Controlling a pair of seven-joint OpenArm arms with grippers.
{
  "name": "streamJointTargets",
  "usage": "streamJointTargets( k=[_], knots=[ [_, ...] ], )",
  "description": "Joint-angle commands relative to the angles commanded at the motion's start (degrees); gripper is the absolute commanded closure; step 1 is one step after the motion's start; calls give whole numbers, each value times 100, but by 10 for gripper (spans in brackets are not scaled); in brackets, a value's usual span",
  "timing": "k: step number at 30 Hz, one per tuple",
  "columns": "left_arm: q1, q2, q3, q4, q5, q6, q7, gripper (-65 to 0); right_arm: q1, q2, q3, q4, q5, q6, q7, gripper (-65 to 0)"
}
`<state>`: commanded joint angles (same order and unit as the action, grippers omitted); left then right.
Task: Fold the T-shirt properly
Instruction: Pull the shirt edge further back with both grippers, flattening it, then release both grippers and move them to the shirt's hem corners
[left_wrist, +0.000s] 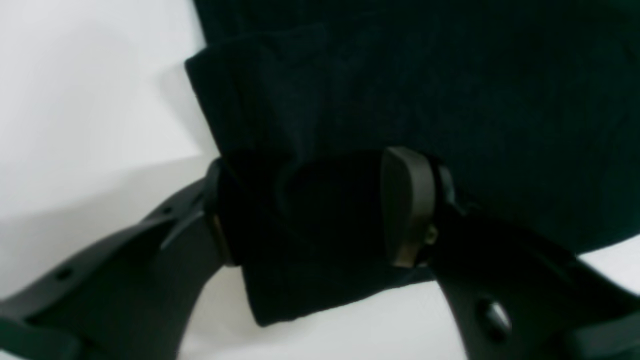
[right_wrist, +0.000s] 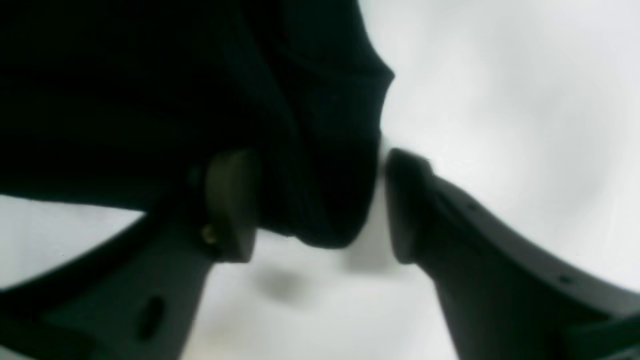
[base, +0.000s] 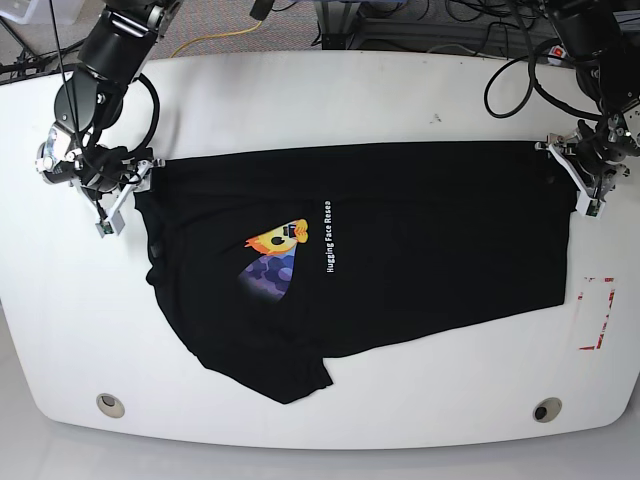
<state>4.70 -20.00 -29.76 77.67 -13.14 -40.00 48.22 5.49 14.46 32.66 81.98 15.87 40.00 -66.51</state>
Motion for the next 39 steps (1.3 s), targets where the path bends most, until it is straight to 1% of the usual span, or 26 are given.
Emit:
streamJointTargets(
  k=[3, 5, 6, 8, 11, 16, 19, 24, 27, 29, 32, 33, 35, 37, 39],
  knots=[
    [9, 0, 0, 0, 0, 0, 9, -140, -18, 0, 0, 18, 0, 0, -9, -116],
    [35, 0, -9, 9, 0, 0, 35, -117, -35, 0, 0, 18, 0, 0, -18, -13],
    [97, -9, -18, 18, 0, 0, 88, -117, -44, 0, 0, 18, 0, 0, -26, 0],
    [273, -9, -35, 97, -35, 0, 220, -117, -70, 35, 26, 44, 0, 0, -44, 0],
    [492, -9, -44, 519, -26, 0, 246, -117, -308, 70, 35, 220, 0, 0, -44, 0],
    [1222, 9, -9, 1196, -26, 0, 246, -117, -879, 70, 35, 1011, 0, 0, -325, 0],
    [1670, 149, -35, 1547, 0, 0, 246, -117, -1257, 70, 35, 1468, 0, 0, -545, 0],
    [2259, 167, -44, 1846, -26, 0, 246, -119, -1811, 35, 44, 2040, 0, 0, -598, 0],
    [2479, 167, -53, 2022, -26, 0, 246, -119, -2084, 9, 44, 2259, 0, 0, -598, -27],
    [2523, 167, -53, 2101, -26, 0, 246, -119, -2224, 9, 53, 2277, 0, 0, -624, -29],
    [2532, 167, -53, 2189, -18, 0, 246, -121, -2321, -35, 211, 2286, 0, 0, -738, -33],
    [2532, 158, -53, 2215, -26, 0, 246, -121, -2321, -123, 299, 2286, 0, 0, -756, -35],
    [2532, 158, -53, 2303, -26, 0, 246, -121, -2312, -185, 510, 2295, 0, 0, -756, -48],
    [2523, 158, -53, 2444, -35, 0, 246, -121, -2259, -176, 668, 2365, 0, 0, -756, -128],
    [2514, 158, -53, 2620, -35, 0, 246, -126, -2251, -176, 756, 2523, 0, 0, -756, -262]
  ],
)
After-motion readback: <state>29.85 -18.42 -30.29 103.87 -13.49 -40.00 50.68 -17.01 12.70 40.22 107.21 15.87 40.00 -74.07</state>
